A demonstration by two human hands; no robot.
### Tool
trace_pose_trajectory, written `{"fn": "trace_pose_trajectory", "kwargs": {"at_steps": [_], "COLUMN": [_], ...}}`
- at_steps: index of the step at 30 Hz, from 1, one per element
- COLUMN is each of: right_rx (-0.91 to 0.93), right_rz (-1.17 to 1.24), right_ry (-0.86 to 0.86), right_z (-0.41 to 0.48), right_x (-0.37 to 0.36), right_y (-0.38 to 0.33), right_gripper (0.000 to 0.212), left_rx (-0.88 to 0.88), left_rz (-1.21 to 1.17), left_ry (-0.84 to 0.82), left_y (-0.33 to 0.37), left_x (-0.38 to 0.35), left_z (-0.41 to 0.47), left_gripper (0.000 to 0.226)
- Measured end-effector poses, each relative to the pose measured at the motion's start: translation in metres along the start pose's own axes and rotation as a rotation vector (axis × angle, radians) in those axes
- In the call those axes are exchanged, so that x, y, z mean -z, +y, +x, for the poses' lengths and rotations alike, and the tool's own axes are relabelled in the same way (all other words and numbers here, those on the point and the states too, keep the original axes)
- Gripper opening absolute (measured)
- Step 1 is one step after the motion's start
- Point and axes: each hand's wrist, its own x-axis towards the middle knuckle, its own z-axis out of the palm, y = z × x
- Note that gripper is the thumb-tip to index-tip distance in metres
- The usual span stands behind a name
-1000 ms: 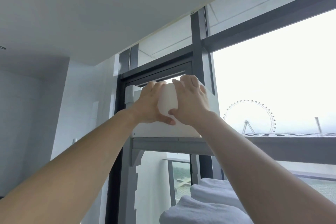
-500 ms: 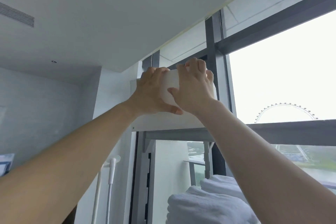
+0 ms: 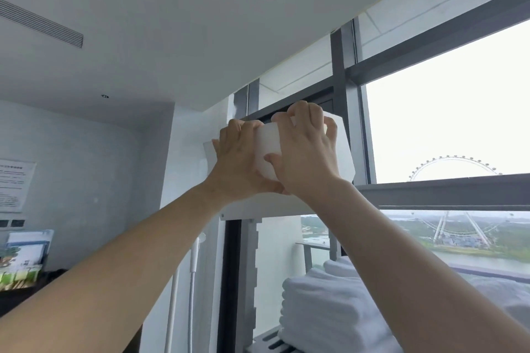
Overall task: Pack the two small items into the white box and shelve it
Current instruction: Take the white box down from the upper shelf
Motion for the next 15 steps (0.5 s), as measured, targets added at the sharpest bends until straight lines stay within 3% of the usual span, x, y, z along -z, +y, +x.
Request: {"fn": "trace_pose_trajectory", "kwargs": {"at_steps": [11, 15], "right_rx": [-0.103, -0.138], "right_rz": [0.047, 0.153], "right_ry": [0.035, 0.017], "right_z": [-0.08, -0.113], "right_x": [0.055, 0.074], "right_y": [-0.101, -0.13], "right_gripper": [0.048, 0.047], "left_rx": [-0.115, -0.14], "left_rz": [0.039, 0.001], "left_ry": [-0.029, -0.078], "left_y": [0.004, 0.006], "left_x": [0.095, 0.118], "left_z": [-0.103, -0.147], "left_gripper": [0.058, 0.053]}}
